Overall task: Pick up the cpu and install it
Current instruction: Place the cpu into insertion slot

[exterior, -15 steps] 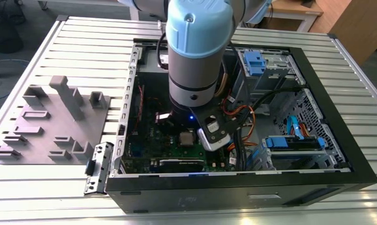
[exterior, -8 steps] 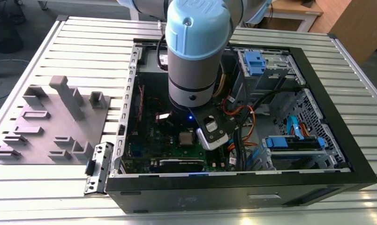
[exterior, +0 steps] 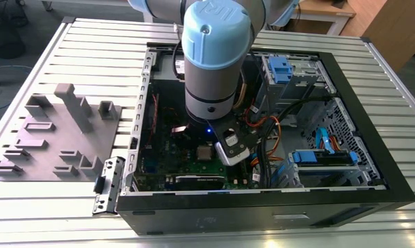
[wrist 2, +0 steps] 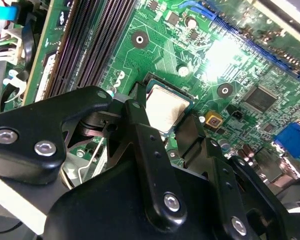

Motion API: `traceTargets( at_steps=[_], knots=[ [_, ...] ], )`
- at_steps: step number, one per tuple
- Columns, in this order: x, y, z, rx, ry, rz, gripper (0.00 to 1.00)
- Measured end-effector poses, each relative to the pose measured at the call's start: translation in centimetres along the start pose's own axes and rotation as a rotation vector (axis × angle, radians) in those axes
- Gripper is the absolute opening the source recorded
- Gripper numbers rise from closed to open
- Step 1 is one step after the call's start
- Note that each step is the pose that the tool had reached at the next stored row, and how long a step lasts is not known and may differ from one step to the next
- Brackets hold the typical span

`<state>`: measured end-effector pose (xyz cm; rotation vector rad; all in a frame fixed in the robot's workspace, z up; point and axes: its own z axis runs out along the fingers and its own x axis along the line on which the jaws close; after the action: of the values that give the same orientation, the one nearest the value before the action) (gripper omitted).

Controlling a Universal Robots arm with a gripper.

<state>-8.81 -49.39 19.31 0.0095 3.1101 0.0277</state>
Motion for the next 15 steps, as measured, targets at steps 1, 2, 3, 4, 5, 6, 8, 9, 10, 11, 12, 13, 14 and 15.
traceTargets(
  at_steps=[1,2,3,4,5,6,8,9,10,11,12,13,14,15],
  knots=[
    [0.01,0.02,0.01,0.0000,0.0000,0.000,0.47],
    [0.01,0.06,0.03,-0.0001,-0.0001,0.000,0.47],
    [0.01,0.08,0.04,-0.0002,-0.0001,0.000,0.47],
    [0.02,0.10,0.05,-0.0001,-0.0001,0.000,0.47],
    [0.02,0.11,0.07,-0.0002,-0.0001,0.000,0.47],
    [0.02,0.13,0.08,0.0000,0.0000,0.000,0.47],
    [0.05,0.16,0.16,-0.0001,0.0000,0.000,0.47],
    [0.07,0.17,0.22,-0.0001,-0.0001,0.000,0.47],
    [0.07,0.18,0.24,0.0001,0.0001,0.000,0.47],
    [0.07,0.18,0.24,0.0001,0.0001,0.000,0.47],
    [0.07,0.18,0.25,0.0002,0.0001,0.000,0.47],
    [0.07,0.18,0.26,0.0000,0.0000,0.000,0.47],
    [0.07,0.19,0.27,-0.0007,-0.0001,0.000,0.47],
    [0.07,0.19,0.27,-0.0010,-0.0001,0.000,0.47]
  ],
)
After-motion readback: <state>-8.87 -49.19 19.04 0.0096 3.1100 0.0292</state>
